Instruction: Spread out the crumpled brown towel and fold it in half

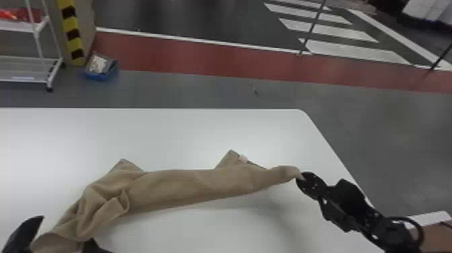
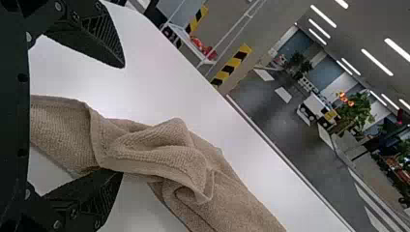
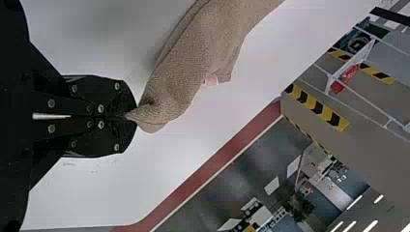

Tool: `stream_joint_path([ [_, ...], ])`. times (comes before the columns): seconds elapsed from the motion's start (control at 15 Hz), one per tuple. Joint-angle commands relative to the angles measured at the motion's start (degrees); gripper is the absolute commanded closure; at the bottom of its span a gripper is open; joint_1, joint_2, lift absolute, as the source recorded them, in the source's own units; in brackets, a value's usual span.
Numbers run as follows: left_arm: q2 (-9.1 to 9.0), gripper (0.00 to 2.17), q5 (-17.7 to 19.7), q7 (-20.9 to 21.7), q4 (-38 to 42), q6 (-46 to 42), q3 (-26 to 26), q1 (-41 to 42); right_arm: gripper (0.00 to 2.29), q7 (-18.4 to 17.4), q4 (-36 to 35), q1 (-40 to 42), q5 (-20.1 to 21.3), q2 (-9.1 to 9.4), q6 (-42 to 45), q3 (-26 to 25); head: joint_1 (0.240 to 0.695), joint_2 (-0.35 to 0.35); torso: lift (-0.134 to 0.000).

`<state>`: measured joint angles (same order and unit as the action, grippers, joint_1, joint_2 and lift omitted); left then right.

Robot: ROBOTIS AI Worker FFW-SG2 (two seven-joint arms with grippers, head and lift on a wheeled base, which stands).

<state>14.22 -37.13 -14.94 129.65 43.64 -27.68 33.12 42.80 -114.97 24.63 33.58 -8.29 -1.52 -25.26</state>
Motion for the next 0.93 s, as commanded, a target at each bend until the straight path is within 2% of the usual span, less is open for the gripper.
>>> stream_joint_path([
  [0.0, 0.02, 0.02, 4.3, 0.1, -0.1, -3.8, 3.8, 0.9, 1.40, 0.0, 0.8, -0.8, 0.0, 0.02, -0.5, -1.0, 0.695, -0.296, -0.124],
  [0.27, 0.02, 0.12, 8.0, 1.7, -1.1, -5.2, 8.8, 1.3, 1.40, -0.3, 4.6, -3.6, 0.2, 0.02, -1.6, -4.3, 0.695, -0.300, -0.124],
  [0.4, 0.02, 0.21, 8.2, 1.8, -1.4, -5.2, 8.9, 1.3, 1.40, -0.3, 6.1, -5.6, -0.2, 0.02, -4.1, -4.4, 0.695, -0.306, -0.124],
  [0.6, 0.02, 0.22, 8.0, 2.1, -1.3, -6.8, 8.9, 1.3, 1.40, -1.0, 7.4, -8.0, -0.3, 0.02, -8.5, -4.5, 0.695, -0.320, -0.124],
  [0.73, 0.02, 0.21, 7.8, 4.9, -1.2, -9.6, 9.0, 1.3, 1.40, -1.1, 7.4, -8.5, -0.3, 0.02, -10.4, -5.4, 0.695, -0.338, -0.124],
  [0.87, 0.02, 0.22, 7.7, 9.6, -0.7, -15.0, 10.5, 2.5, 1.40, -1.1, 7.4, -8.6, -0.3, 0.38, -10.7, -5.5, 0.695, -0.350, -0.124],
])
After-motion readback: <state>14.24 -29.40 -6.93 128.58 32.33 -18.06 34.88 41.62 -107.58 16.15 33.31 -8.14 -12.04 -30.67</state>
